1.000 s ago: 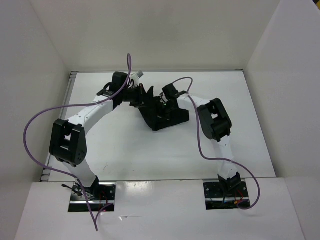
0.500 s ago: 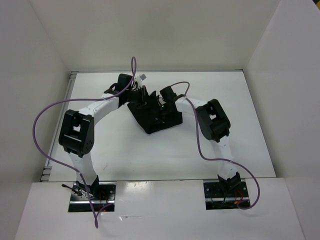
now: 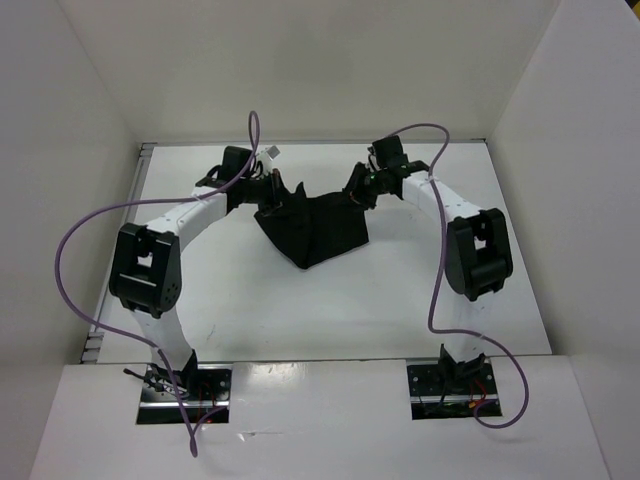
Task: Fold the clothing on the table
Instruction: Fold the skirt
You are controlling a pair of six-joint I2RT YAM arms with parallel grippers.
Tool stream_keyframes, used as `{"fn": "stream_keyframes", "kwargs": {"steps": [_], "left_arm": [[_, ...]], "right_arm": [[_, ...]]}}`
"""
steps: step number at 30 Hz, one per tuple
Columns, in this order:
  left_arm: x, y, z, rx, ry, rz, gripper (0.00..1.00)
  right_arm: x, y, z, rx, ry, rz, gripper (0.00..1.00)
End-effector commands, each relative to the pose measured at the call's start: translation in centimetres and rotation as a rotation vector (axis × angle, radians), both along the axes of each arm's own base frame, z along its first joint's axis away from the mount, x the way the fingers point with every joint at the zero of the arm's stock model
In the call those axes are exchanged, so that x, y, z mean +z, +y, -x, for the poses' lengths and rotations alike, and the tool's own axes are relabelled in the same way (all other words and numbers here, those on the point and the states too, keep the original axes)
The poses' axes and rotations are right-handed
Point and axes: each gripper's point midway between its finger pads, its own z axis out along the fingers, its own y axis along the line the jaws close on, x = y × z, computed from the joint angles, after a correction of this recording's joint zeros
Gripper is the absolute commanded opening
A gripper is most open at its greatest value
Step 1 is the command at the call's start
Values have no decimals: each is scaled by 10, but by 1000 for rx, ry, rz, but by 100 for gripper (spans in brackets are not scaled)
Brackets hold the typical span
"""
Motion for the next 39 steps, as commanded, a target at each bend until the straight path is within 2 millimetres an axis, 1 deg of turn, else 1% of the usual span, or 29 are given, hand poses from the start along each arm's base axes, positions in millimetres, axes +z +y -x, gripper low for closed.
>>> {"fn": "stream_keyframes", "kwargs": {"steps": [1, 2, 4, 5, 6, 7, 8, 9, 11, 12, 13, 15, 16, 17, 19, 20, 22, 23, 24, 25, 26, 27, 29, 30, 31, 33, 35, 37, 39], "left_arm": [[22, -2, 4, -28, -72, 17, 0], [18, -2, 4, -28, -63, 15, 0], [26, -4, 1, -31, -73, 30, 0], [22, -4, 1, -31, -64, 27, 0], [26, -5, -1, -31, -73, 30, 0], [20, -5, -2, -31, -62, 27, 0], [23, -5, -3, -31, -63, 27, 0], [21, -9, -3, -40, -60, 27, 0], [7, -11, -5, -24, -31, 6, 0], [7, -18, -5, -30, -22, 11, 0], [0, -25, -5, -38, -12, 14, 0], [1, -32, -12, -27, -11, 26, 0], [-5, -38, -11, -39, 0, 22, 0], [-6, -39, -13, -34, 9, 25, 0], [-10, -50, -16, -50, 7, 20, 0], [-11, -52, -18, -50, 6, 20, 0], [-20, -59, -18, -58, 36, 16, 0], [-22, -66, -16, -72, 38, 15, 0], [-22, -73, -14, -87, 33, 17, 0], [-30, -74, -18, -80, 44, 6, 0], [-32, -80, -15, -94, 46, 5, 0], [-42, -86, -11, -100, 72, 1, 0], [-40, -93, -13, -105, 72, 8, 0], [-47, -99, -11, -117, 82, 3, 0], [-47, -100, -14, -117, 80, 5, 0], [-50, -114, -11, -139, 86, 7, 0], [-58, -121, -11, -149, 94, 3, 0], [-59, -122, -12, -136, 119, 8, 0], [-65, -124, -17, -119, 125, 11, 1]], "right_arm": [[-10, -36, -7, -77, 7, 168, 32], [-25, -54, -11, -124, 29, 256, 32], [-38, -69, -16, -157, 43, 330, 32], [-44, -78, -19, -177, 37, 377, 31], [-51, -86, -20, -194, 53, 401, 29], [-52, -89, -21, -204, 50, 416, 29], [-61, -96, -21, -221, 59, 454, 29], [-61, -97, -24, -230, 48, 461, 29], [-79, -98, -22, -222, 84, 476, 29], [-85, -98, -21, -211, 93, 485, 29], [-89, -96, -20, -202, 106, 480, 29], [-102, -88, -16, -174, 126, 441, 28], [-104, -85, -15, -164, 129, 424, 26], [-109, -83, -10, -160, 146, 407, 26], [-112, -67, -2, -126, 155, 370, 25], [-119, -66, 2, -119, 170, 367, 25], [-123, -55, 10, -96, 180, 359, 25], [-127, -56, 15, -93, 194, 365, 25], [-126, -49, 16, -87, 189, 350, 25], [-130, -46, 22, -76, 199, 356, 25], [-125, -44, 20, -73, 186, 341, 25], [-128, -41, 25, -70, 200, 343, 25], [-128, -36, 28, -55, 201, 335, 24], [-131, -37, 32, -54, 211, 339, 24], [-130, -35, 30, -50, 205, 328, 24], [-132, -32, 35, -48, 217, 330, 24], [-132, -32, 35, -48, 217, 330, 24], [-128, -32, 34, -49, 208, 326, 24], [-127, -32, 35, -49, 201, 323, 24]]}}
